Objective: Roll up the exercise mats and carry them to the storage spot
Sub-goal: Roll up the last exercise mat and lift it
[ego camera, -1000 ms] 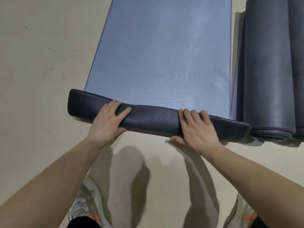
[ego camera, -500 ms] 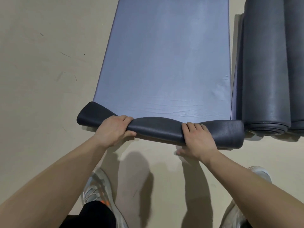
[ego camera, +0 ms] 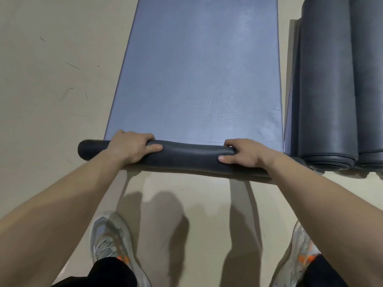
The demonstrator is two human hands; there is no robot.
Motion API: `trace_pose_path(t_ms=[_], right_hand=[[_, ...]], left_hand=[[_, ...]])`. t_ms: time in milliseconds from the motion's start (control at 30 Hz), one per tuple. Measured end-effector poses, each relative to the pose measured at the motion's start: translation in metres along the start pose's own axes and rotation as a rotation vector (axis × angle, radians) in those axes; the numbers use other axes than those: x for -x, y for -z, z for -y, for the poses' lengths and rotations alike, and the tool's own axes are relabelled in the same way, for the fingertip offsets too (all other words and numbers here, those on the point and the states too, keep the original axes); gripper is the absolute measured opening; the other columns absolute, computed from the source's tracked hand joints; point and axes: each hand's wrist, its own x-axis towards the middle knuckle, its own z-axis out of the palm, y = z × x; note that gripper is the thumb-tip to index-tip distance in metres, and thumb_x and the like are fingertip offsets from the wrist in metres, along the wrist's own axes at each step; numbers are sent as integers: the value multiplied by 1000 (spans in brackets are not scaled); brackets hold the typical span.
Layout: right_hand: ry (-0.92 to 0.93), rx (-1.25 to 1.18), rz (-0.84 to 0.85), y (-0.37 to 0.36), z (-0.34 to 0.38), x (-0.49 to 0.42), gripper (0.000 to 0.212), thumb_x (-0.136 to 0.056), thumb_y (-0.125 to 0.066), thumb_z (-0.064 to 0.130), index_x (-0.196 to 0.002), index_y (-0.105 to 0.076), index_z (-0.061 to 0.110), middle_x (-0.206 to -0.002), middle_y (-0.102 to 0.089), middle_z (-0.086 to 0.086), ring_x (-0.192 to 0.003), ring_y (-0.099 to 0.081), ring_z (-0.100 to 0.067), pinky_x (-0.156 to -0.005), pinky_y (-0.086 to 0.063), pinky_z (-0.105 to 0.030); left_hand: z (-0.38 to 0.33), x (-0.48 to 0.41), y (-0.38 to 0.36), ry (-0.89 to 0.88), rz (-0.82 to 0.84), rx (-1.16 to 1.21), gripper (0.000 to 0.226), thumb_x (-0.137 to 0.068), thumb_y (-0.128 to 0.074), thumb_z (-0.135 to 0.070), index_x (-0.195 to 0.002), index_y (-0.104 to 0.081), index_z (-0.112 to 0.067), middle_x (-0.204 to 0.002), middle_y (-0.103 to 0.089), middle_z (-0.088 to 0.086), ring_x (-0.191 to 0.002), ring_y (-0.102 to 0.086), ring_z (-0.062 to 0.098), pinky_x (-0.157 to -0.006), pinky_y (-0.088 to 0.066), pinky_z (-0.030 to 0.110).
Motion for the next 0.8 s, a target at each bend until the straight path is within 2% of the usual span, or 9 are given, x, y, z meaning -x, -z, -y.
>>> trace_pose_path(t_ms=[133,233,300,367,433,500,567,633,800], right_hand=[[-52,219,-283,16,2,-19,47,-89,-60,67,-115,-61,29,-108,-56,1,-106,-52,-25,-89,-37,-41],[-61,331,-667,-14,23,-8,33,-97,-57,51,-110,-62,21,-113,-62,-5,-104,-54,-32,-91,-39,-45],[-28,382,-769,-44,29,4,43,-98,-55,53,-118,-62,15,-128,-62,-12,-116,-55,-35,-102,-41,-50],[-33,437,-657,-66,22,12,86,-84,-65,69,-144,-45,11,-155,-42,-17,-144,-37,-38,-121,-26,-55],[-31,518,-543,-69,7,9,113,-73,-77,67,-156,-26,11,-165,-25,-16,-153,-21,-38,-126,-14,-54],[-7,555,-518,-57,0,-4,117,-70,-84,60,-157,-22,12,-164,-28,-15,-151,-24,-37,-125,-15,-52],[9,580,-479,-45,-1,-19,118,-66,-87,59,-155,-26,14,-157,-37,-12,-145,-33,-35,-122,-21,-50],[5,580,-474,-39,0,-30,117,-58,-91,56,-150,-33,14,-145,-47,-9,-133,-45,-33,-116,-29,-49],[19,520,-379,-28,4,-26,99,-65,-82,45,-147,-32,22,-135,-52,-5,-122,-51,-30,-112,-34,-44]], left_hand=[[-26,-21,-12,140,-495,67,43,-95,-48,-66,-118,-62,-33,-125,-58,5,-118,-48,31,-98,-33,49],[-37,-37,-9,249,-536,171,39,-94,-55,-63,-113,-63,-29,-125,-57,7,-119,-47,32,-100,-33,48],[-40,-48,-7,267,-506,185,39,-94,-56,-63,-108,-64,-27,-121,-57,8,-117,-47,32,-100,-35,47],[-42,-53,-4,269,-491,182,40,-95,-55,-62,-108,-66,-26,-119,-58,8,-115,-49,32,-100,-37,46],[-43,-51,-5,201,-517,184,43,-97,-50,-62,-112,-69,-25,-118,-61,6,-113,-53,30,-102,-38,46],[-32,-39,-11,23,-502,168,61,-90,-46,-74,-125,-65,-27,-127,-61,2,-119,-53,27,-111,-33,50],[-14,-24,-23,-130,-371,-23,101,-67,-50,-92,-147,-44,-29,-146,-48,0,-136,-41,29,-118,-20,56],[-1,-24,-30,-187,-280,-215,124,-54,-60,-92,-155,-23,-32,-155,-37,1,-142,-32,31,-120,-18,57],[-14,-28,-13,-174,-209,-218,102,-59,-71,-74,-144,-28,-39,-137,-52,-3,-120,-54,26,-107,-39,51]])
